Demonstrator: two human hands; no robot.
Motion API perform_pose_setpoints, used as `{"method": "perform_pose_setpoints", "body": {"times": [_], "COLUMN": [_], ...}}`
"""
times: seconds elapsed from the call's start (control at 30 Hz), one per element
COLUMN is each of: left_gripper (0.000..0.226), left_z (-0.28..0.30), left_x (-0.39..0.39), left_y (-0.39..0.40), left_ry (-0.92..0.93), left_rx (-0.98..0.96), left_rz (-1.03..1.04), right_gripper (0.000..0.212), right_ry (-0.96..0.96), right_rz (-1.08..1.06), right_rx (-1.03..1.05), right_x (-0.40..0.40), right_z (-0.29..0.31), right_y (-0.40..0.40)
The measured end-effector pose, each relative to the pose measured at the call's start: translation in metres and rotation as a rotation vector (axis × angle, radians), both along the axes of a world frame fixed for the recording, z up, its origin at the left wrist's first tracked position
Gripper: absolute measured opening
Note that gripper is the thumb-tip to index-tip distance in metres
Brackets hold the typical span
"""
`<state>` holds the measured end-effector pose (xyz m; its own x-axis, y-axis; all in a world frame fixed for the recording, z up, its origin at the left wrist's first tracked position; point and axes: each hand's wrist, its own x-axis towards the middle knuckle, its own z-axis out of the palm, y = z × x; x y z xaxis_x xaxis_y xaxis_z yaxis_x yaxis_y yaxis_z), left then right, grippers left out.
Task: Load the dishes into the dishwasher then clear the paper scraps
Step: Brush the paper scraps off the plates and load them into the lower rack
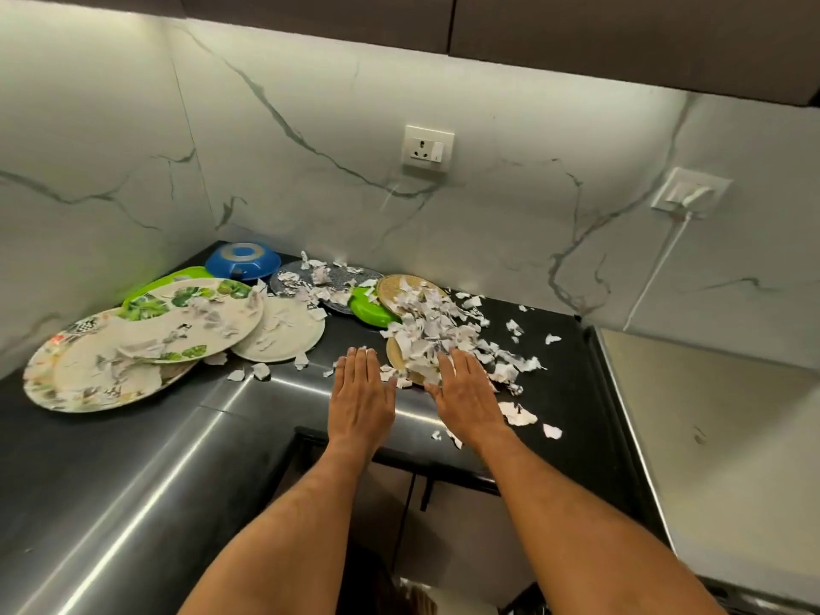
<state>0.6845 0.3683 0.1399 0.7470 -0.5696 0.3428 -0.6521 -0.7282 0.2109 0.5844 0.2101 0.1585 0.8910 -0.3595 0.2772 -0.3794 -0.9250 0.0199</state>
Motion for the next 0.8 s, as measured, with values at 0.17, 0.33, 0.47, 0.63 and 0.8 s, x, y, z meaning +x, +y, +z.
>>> {"method": "perform_pose_setpoints", "body": {"times": [0.17, 0.33, 0.47, 0.63, 0.8], "left_gripper": [0.065, 0.059, 0.044, 0.014, 0.011], "left_z": [-0.007, -0.013, -0.020, -0.019, -0.016], "left_x": [0.049, 0.093, 0.125, 0.163, 0.195], "left_y": [-0.052, -0.111, -0.153, -0.192, -0.221], "left_ry": [0.049, 0.112, 0.136, 0.198, 0.377], "left_rx": [-0.028, -0.029, -0.026, -0.053, -0.155], "left_rz": [0.047, 0.097, 0.129, 0.183, 0.335], "right_gripper": [0.061, 0.063, 0.062, 0.057, 0.056], "right_ry": [0.000, 0.014, 0.026, 0.022, 0.012], "right_rz": [0.062, 0.100, 0.130, 0.176, 0.209], "right_rx": [0.004, 0.018, 0.046, 0.087, 0.100], "right_x": [0.057, 0.112, 0.150, 0.193, 0.216], "right_z": [-0.005, -0.005, -0.010, -0.016, -0.022], "right_y": [-0.050, -0.107, -0.152, -0.196, -0.219]}}
